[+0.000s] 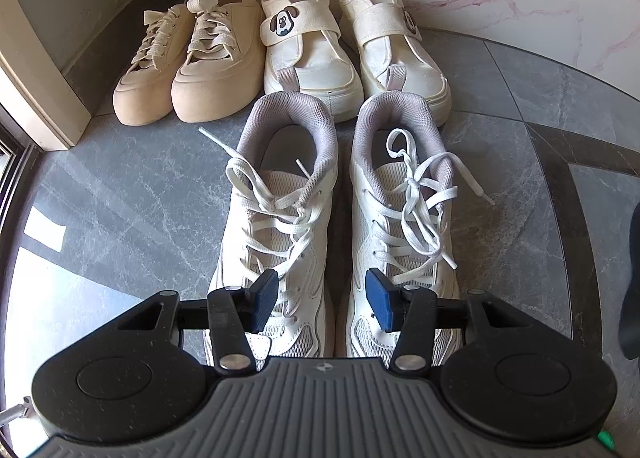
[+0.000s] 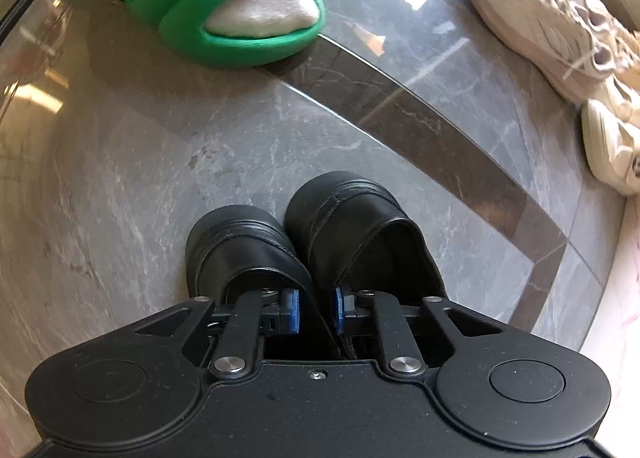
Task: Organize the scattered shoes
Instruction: 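Carry the black shoes with the right gripper toward the cream velcro pair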
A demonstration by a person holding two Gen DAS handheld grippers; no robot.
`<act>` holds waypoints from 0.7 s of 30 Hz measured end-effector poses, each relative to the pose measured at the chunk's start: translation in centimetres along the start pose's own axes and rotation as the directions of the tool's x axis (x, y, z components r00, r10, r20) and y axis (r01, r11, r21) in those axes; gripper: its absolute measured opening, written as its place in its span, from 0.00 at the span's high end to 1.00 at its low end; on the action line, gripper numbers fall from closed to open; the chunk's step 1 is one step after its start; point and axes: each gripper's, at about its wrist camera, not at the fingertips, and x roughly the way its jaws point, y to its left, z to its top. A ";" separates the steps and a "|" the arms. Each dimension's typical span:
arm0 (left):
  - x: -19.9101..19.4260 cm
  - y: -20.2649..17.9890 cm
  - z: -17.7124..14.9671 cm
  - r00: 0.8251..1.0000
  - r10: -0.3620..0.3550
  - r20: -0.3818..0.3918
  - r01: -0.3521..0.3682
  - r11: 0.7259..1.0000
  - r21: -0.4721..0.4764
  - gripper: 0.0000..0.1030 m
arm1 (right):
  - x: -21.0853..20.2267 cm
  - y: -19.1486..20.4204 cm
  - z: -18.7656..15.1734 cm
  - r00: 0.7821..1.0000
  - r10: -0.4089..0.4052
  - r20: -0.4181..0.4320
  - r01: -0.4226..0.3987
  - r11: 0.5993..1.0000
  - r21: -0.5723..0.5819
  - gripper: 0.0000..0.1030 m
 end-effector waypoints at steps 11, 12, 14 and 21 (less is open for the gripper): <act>0.1 0.3 0.0 1.000 0.003 -0.005 -0.003 1.000 -0.010 0.55 | 0.4 -3.5 0.7 0.997 -0.071 0.031 0.060 0.962 0.267 0.94; 0.1 0.3 0.0 1.000 0.002 -0.005 -0.002 1.000 -0.010 0.55 | 0.4 -4.1 0.7 0.997 -0.073 0.039 0.058 0.950 0.308 0.94; 0.1 0.3 0.0 1.000 0.002 -0.003 -0.002 1.000 -0.009 0.55 | 0.4 -5.4 0.7 0.996 -0.078 0.054 0.051 0.920 0.388 0.94; 0.1 0.4 0.1 1.000 -0.001 -0.001 0.001 1.000 -0.017 0.55 | 0.9 -10.1 0.3 0.990 -0.103 0.094 0.015 0.748 0.664 0.94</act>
